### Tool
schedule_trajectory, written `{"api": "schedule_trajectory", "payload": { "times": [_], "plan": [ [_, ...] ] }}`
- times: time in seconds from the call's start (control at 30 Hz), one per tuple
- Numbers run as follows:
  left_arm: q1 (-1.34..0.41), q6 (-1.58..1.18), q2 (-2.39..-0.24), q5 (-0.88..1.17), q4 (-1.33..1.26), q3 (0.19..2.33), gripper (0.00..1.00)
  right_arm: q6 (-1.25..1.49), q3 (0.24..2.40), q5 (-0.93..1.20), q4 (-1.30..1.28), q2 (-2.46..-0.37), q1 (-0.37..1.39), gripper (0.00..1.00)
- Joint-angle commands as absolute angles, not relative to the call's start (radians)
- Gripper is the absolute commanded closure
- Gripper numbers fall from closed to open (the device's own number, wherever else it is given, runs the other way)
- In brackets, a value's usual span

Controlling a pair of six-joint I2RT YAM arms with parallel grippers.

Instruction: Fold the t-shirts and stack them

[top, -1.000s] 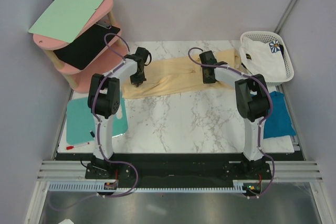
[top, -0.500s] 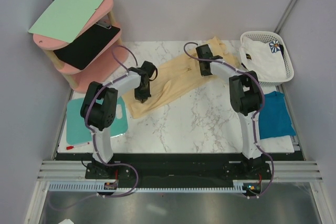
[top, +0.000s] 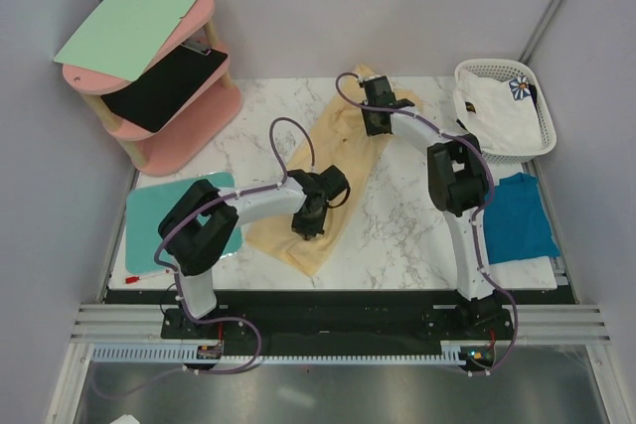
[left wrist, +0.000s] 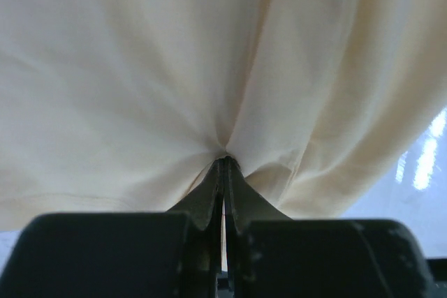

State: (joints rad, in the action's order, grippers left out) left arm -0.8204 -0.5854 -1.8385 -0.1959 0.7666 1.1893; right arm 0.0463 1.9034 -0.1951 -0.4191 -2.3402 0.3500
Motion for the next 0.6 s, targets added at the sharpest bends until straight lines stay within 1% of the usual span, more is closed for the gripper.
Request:
{"api": "schedule_trajectory", "payload": {
  "times": [0.0,0.13,0.3,0.43,0.57],
  "plan": [
    [-0.975,-0.710,-1.936,0.025,0.778,1.201,0.98,0.008,1.993,-0.084,-0.383,-2.390,0.425,0.96],
    [-1.049,-0.726,-1.970,0.047,0.773,1.311,0.98,-0.041,2.066,-0.055,-0.413,-2.439,0.488,0.93],
    [-1.075,-0.718,-1.915,0.003,0.798,1.362,0.98,-0.078,2.050,-0.057,-0.413,-2.416,0.541,0.93],
    [-1.074,-0.718,-1.819,-0.118,0.865,1.393,0.98,-0.054,1.976,-0.089,-0.368,-2.308,0.535,0.93],
    [-1.068,-0.726,-1.705,-0.247,0.908,1.408,0.98,-0.032,1.898,-0.094,-0.341,-2.171,0.529,0.90]
  ]
}}
